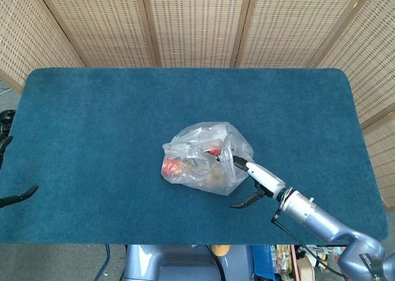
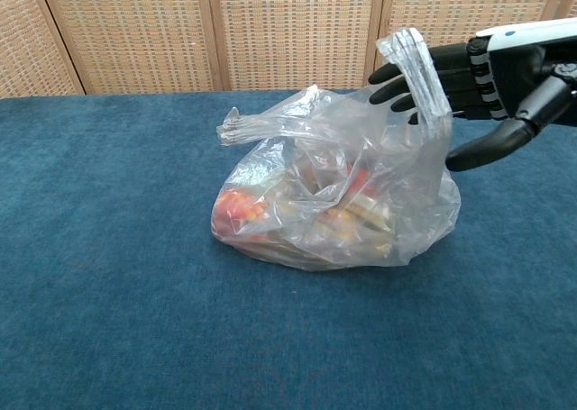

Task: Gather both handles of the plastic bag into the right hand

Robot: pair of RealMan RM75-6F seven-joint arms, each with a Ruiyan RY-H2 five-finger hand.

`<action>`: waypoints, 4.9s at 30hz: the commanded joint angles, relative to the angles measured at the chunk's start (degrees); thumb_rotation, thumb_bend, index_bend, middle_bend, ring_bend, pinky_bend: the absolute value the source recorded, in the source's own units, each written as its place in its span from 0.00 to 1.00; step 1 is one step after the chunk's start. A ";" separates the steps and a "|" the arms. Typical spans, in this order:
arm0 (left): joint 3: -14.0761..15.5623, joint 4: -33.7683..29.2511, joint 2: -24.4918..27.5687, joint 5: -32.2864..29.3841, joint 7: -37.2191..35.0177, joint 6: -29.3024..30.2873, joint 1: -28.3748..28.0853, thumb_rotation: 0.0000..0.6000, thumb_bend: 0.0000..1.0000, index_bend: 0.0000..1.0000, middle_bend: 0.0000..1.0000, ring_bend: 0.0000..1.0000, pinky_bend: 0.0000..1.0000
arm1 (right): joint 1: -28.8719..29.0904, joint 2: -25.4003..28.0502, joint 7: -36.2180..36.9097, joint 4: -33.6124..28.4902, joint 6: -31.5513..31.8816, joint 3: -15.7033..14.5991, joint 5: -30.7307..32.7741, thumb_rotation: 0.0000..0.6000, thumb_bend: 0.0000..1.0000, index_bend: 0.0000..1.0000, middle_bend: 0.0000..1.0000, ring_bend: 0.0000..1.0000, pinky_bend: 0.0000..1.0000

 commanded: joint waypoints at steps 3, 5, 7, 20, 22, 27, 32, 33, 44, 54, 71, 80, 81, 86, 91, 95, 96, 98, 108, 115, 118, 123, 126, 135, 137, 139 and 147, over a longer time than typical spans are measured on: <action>-0.06 0.05 0.17 -0.16 -0.65 -0.17 -0.04 1.00 0.15 0.00 0.00 0.00 0.00 | 4.25 0.30 6.25 -1.65 -7.15 2.01 4.91 1.00 0.00 0.12 0.12 0.00 0.00; -0.10 0.17 0.29 -0.24 -1.09 -0.23 -0.03 1.00 0.15 0.00 0.00 0.00 0.00 | 5.92 0.23 8.75 -1.45 -10.09 2.86 6.84 1.00 0.00 0.12 0.12 0.00 0.00; -0.20 0.26 0.32 -0.44 -1.35 -0.33 -0.10 1.00 0.15 0.00 0.00 0.00 0.00 | 7.00 0.08 12.10 -1.67 -12.20 3.66 8.06 1.00 0.00 0.12 0.12 0.00 0.00; -0.64 0.76 0.71 -1.46 -3.01 -1.06 -0.44 1.00 0.15 0.00 0.00 0.00 0.00 | 10.52 -2.84 48.84 0.67 -18.10 12.61 5.22 1.00 0.00 0.20 0.27 0.15 0.23; -0.76 0.81 0.72 -1.83 -3.16 -1.29 -0.57 1.00 0.15 0.00 0.00 0.00 0.00 | 10.95 -2.44 52.48 1.05 -17.56 13.03 2.91 1.00 0.00 0.20 0.32 0.19 0.29; -0.76 0.84 0.71 -2.20 -2.97 -2.06 -0.94 1.00 0.15 0.00 0.00 0.00 0.00 | 12.23 -0.91 56.68 1.45 -16.87 12.54 -0.55 1.00 0.00 0.22 0.38 0.27 0.32; -0.32 0.94 0.30 -0.82 -1.85 -3.24 -1.82 1.00 0.16 0.00 0.00 0.00 0.00 | 13.46 0.84 58.93 1.49 -16.53 11.55 -1.94 1.00 0.00 0.26 0.40 0.32 0.34; -0.31 1.11 0.21 -0.52 -1.62 -3.56 -2.11 1.00 0.17 0.00 0.00 0.00 0.00 | 13.52 1.00 59.02 1.48 -16.50 11.45 -1.99 1.00 0.00 0.27 0.42 0.34 0.35; -4.29 17.14 -7.37 9.76 -2.61 -12.18 -15.65 1.00 0.20 0.02 0.00 0.00 0.00 | 14.13 3.78 60.51 1.49 -14.58 10.26 -0.97 1.00 0.00 0.28 0.44 0.37 0.35; -1.94 41.07 -25.78 15.71 -20.02 -16.64 -25.43 1.00 0.21 0.15 0.00 0.00 0.00 | 14.33 5.27 60.80 2.21 -13.69 8.25 -0.17 1.00 0.00 0.28 0.44 0.37 0.35; -4.31 60.49 -50.72 10.02 -31.51 -18.15 -32.43 1.00 0.19 0.24 0.00 0.00 0.00 | 15.07 5.05 60.77 4.23 -13.23 5.13 -0.56 1.00 0.02 0.28 0.44 0.37 0.35; -6.12 60.38 -52.54 8.97 -28.97 -18.82 -36.67 1.00 0.19 0.29 0.00 0.00 0.00 | 15.76 5.35 61.37 5.04 -12.72 3.95 -1.10 1.00 0.03 0.28 0.44 0.37 0.35; -6.19 60.11 -52.59 8.84 -28.01 -19.04 -37.06 1.00 0.19 0.29 0.00 0.00 0.00 | 15.85 5.40 61.39 4.99 -12.67 3.84 -1.15 1.00 0.03 0.28 0.44 0.37 0.35; -5.82 58.09 -52.15 7.82 -24.23 -22.08 -38.67 1.00 0.19 0.29 0.00 0.00 0.00 | 16.24 5.22 61.61 5.13 -12.44 3.39 -1.00 1.00 0.03 0.28 0.44 0.37 0.35; -5.31 55.85 -51.85 6.89 -22.51 -22.96 -38.85 1.00 0.19 0.29 0.00 0.00 0.00 | 16.63 4.83 61.79 5.72 -12.41 2.84 -0.96 1.00 0.03 0.28 0.44 0.37 0.35; -5.40 55.43 -51.94 6.35 -21.80 -22.96 -39.05 1.00 0.19 0.30 0.00 0.00 0.00 | 16.78 4.79 61.87 6.04 -12.26 2.57 -0.92 1.00 0.04 0.28 0.44 0.37 0.35; -5.66 55.43 -52.22 6.11 -21.63 -22.72 -39.18 1.00 0.19 0.31 0.00 0.00 0.00 | 16.78 4.76 62.00 6.14 -12.08 2.54 -0.87 1.00 0.04 0.28 0.44 0.37 0.35; -6.13 55.84 -53.04 5.74 -21.00 -22.30 -39.59 1.00 0.19 0.33 0.00 0.00 0.00 | 16.81 4.77 62.21 6.25 -11.80 2.40 -0.94 1.00 0.04 0.28 0.44 0.37 0.35; -9.28 59.13 -58.46 1.88 -16.76 -25.68 -44.04 1.00 0.36 0.49 0.00 0.00 0.00 | 17.84 4.49 60.22 6.05 -12.46 1.54 -1.08 1.00 0.04 0.28 0.44 0.37 0.35; -10.13 59.18 -58.41 2.39 -14.35 -22.99 -44.96 1.00 0.43 0.71 0.00 0.00 0.00 | 18.15 4.49 59.68 6.16 -12.50 1.35 -0.58 1.00 0.04 0.28 0.44 0.37 0.35; -9.92 57.66 -57.01 3.38 -14.07 -21.21 -44.76 1.00 0.45 0.76 0.00 0.00 0.00 | 18.21 4.48 59.39 6.12 -12.54 1.28 -0.30 1.00 0.04 0.28 0.44 0.37 0.35; -9.01 55.68 -53.85 6.04 -12.07 -17.41 -44.25 1.00 0.46 0.79 0.00 0.00 0.00 | 18.10 4.61 58.76 5.79 -12.54 1.14 0.24 1.00 0.04 0.28 0.44 0.37 0.35; -8.09 54.45 -51.46 8.20 -10.79 -15.31 -43.95 1.00 0.46 0.79 0.00 0.00 0.00 | 17.99 4.75 58.34 5.47 -12.48 1.10 0.44 1.00 0.04 0.28 0.44 0.37 0.35; -5.33 51.28 -44.02 15.34 -6.57 -8.85 -43.53 1.00 0.45 0.79 0.00 0.00 0.00 | 17.59 5.32 57.29 4.47 -12.35 1.25 1.20 1.00 0.04 0.28 0.44 0.37 0.35; -5.12 50.34 -42.87 16.00 -6.17 -7.97 -43.40 1.00 0.45 0.79 0.00 0.00 0.00 | 17.51 5.35 57.13 4.36 -12.35 1.30 1.33 1.00 0.04 0.28 0.44 0.37 0.35; -5.28 49.46 -42.04 16.39 -5.63 -6.64 -43.17 1.00 0.45 0.78 0.00 0.00 0.00 | 17.40 5.33 56.94 4.24 -12.30 1.36 1.45 1.00 0.04 0.28 0.44 0.37 0.35; -6.92 48.66 -44.45 13.34 -8.12 -5.19 -42.55 1.00 0.44 0.66 0.00 0.00 0.00 | 17.11 5.23 56.70 4.08 -12.14 1.42 1.35 1.00 0.04 0.28 0.44 0.37 0.35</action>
